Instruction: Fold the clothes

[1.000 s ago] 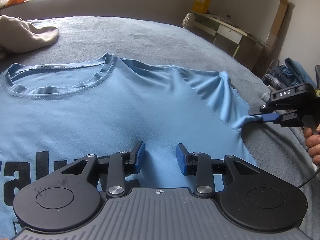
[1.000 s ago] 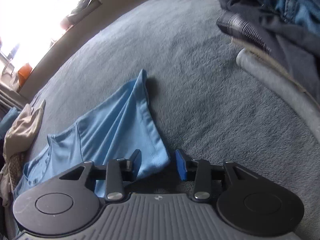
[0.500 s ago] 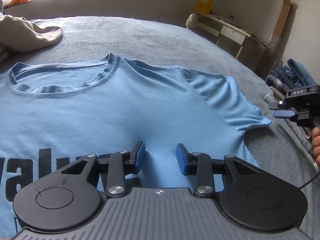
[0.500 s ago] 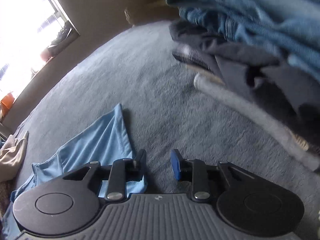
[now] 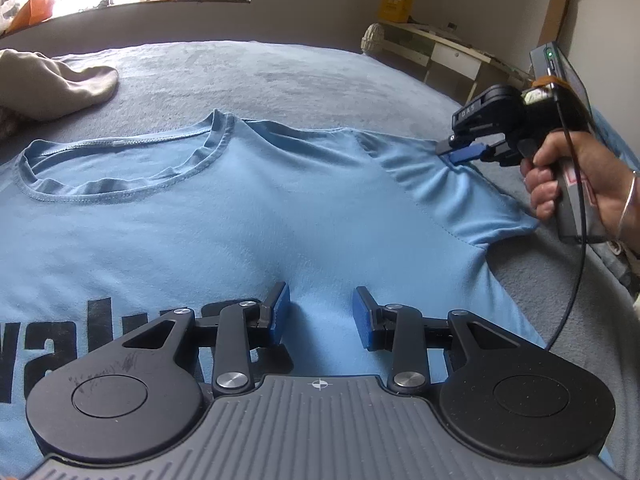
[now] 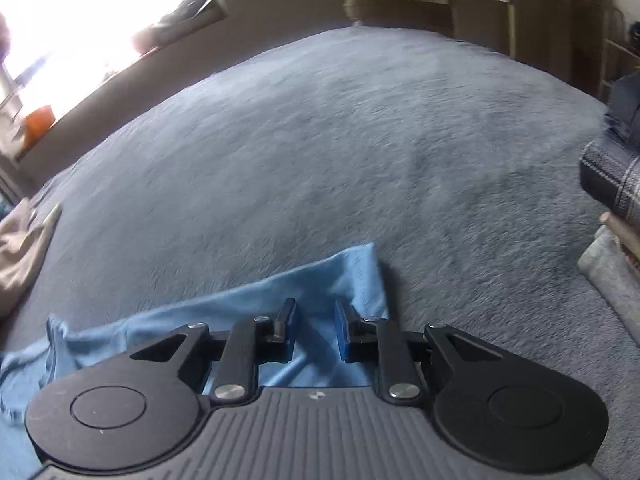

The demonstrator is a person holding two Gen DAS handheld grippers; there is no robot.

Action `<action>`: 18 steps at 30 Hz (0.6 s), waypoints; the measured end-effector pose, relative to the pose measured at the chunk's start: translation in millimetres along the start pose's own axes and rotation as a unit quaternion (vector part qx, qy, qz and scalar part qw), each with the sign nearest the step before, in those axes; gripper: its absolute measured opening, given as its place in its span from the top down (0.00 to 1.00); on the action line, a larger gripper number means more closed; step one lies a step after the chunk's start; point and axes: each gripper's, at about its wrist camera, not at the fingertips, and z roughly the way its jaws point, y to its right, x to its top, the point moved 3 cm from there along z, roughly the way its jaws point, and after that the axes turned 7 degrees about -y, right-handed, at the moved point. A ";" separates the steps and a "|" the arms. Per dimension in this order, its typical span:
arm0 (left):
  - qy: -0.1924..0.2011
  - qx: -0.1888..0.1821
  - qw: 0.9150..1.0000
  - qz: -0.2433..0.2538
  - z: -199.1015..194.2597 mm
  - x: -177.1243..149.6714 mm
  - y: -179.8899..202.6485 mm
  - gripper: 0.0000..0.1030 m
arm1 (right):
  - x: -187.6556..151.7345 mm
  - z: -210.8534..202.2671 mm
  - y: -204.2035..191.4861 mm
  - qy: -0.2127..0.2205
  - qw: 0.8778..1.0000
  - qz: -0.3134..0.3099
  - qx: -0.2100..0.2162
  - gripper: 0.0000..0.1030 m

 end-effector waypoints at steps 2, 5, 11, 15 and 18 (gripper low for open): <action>-0.002 -0.007 1.000 -0.004 -0.5 0.7 -3.2 0.67 | -4.9 -9.8 -27.6 -0.002 0.997 -0.059 0.044 0.78; -0.001 -0.013 1.000 -0.006 -1.0 -0.2 -6.1 0.67 | -19.7 -8.2 -79.7 -0.044 0.977 -0.171 0.116 0.77; 0.000 -0.029 1.000 -0.005 -1.8 -3.0 -11.7 0.66 | -19.8 41.5 -117.4 -0.067 0.964 -0.243 0.088 0.86; 0.000 -0.037 0.999 -0.003 -3.0 -4.7 -13.9 0.66 | 16.9 44.8 -86.3 -0.026 0.988 -0.144 0.043 0.84; -0.007 -0.040 0.999 0.003 -3.1 -3.0 -15.5 0.66 | 15.3 16.9 -72.1 -0.025 0.989 -0.120 0.082 0.84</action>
